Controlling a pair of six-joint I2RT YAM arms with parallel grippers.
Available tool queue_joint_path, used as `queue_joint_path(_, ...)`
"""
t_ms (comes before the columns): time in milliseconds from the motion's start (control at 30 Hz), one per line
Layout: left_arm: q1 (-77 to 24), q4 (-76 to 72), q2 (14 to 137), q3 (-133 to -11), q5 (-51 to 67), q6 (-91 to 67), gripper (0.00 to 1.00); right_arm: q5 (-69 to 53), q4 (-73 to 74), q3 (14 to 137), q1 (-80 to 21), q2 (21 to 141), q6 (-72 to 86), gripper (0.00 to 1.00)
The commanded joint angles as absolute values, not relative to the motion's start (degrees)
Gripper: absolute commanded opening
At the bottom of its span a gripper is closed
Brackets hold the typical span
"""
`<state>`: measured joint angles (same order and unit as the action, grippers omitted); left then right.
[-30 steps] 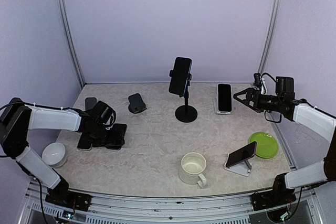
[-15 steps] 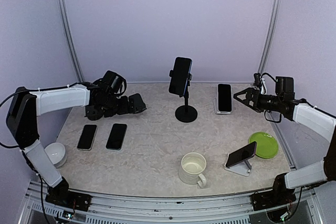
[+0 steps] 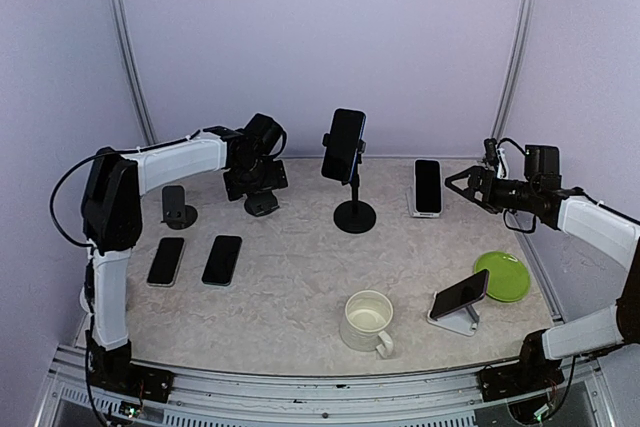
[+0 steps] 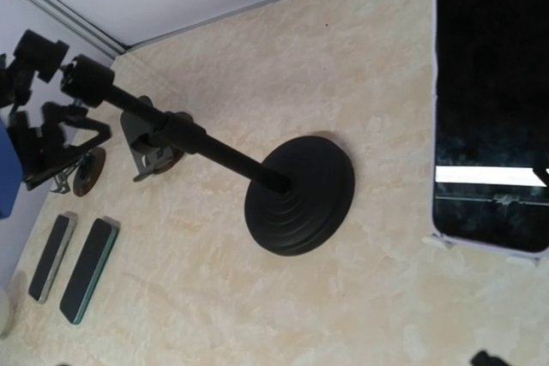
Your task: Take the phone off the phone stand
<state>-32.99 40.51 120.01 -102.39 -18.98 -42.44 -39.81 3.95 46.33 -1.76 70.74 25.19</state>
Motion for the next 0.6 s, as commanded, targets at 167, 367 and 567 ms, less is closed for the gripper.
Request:
queue_joint_path(167,-33.2,59.4,133.7,-122.0,-29.6,-49.3,0.99,-39.8,2.8,47.8,-2.2,70.9,25.6,1.0)
queue_joint_path(367,-32.1,59.4,137.7,-124.8,-30.4,-50.6,0.99,-40.0,3.0,47.9,-2.2,71.0,25.3,1.0)
queue_joint_path(567,-31.2,53.2,137.7,-123.1,-29.4,-49.0,0.99,-40.0,3.6,48.6,-2.2,71.1,24.9,1.0)
